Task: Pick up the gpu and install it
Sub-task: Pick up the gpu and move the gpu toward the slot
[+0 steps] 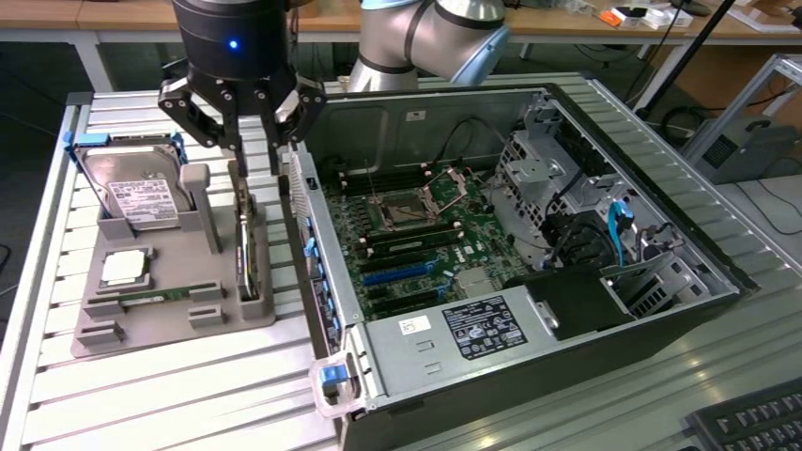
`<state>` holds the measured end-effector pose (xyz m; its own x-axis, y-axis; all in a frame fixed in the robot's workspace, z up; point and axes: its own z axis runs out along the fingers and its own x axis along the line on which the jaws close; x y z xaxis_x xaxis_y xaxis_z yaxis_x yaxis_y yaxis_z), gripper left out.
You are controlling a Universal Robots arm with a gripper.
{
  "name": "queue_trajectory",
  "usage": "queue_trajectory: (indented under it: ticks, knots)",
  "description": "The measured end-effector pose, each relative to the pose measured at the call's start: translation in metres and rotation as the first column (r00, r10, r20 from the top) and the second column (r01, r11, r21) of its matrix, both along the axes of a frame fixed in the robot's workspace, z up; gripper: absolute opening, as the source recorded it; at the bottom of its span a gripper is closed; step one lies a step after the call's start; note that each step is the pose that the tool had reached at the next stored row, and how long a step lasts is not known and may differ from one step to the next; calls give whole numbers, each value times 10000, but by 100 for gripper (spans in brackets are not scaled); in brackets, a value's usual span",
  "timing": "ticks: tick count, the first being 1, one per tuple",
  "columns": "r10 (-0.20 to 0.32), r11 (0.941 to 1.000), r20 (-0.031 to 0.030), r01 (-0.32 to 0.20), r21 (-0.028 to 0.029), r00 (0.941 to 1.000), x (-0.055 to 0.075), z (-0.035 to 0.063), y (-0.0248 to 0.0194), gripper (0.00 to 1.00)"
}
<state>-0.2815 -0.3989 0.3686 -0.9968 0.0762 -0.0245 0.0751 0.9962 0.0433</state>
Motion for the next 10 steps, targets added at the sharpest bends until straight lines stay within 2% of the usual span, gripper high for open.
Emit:
queue_trajectory:
  ticks: [10]
  knots:
    - [0,10000,0,0,0,10000,-3,-45,0,36]
